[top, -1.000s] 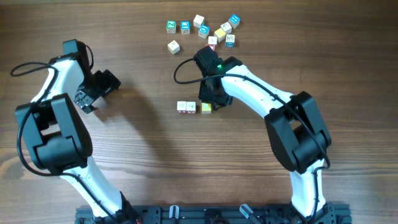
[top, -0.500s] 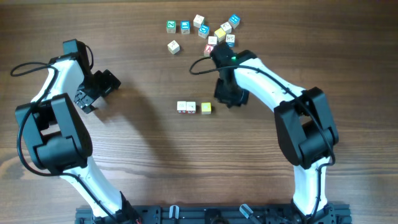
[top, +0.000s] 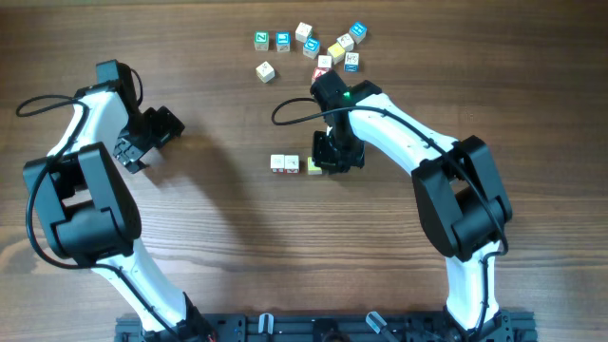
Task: Form a horizontal line
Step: 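Push the C block leftward against the N block with the right gripper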
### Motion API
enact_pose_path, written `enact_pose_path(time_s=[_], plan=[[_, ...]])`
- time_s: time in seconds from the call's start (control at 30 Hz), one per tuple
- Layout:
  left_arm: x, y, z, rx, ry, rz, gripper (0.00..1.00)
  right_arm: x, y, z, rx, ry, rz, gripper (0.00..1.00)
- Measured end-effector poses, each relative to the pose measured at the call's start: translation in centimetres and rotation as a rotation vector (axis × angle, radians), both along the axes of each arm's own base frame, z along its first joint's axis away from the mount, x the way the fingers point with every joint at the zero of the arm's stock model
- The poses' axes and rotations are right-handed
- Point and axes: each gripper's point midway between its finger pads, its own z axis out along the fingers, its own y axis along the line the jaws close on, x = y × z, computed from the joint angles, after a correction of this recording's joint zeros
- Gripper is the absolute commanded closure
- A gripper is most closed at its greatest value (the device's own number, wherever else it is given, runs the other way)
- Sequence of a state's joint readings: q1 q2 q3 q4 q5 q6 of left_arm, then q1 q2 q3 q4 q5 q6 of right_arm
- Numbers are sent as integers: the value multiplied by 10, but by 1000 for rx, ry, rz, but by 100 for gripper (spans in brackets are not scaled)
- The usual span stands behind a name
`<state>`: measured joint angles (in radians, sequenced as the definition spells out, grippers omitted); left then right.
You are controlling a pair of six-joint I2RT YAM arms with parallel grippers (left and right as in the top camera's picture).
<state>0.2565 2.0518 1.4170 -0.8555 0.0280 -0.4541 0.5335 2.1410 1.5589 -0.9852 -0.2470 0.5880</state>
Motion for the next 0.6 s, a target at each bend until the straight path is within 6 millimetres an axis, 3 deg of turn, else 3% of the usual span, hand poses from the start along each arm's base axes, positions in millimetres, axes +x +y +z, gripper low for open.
enact_pose_path(time_s=[0.6], plan=[[0,0,0,0,0,0,0,7,2,0,8,-38,29,91]])
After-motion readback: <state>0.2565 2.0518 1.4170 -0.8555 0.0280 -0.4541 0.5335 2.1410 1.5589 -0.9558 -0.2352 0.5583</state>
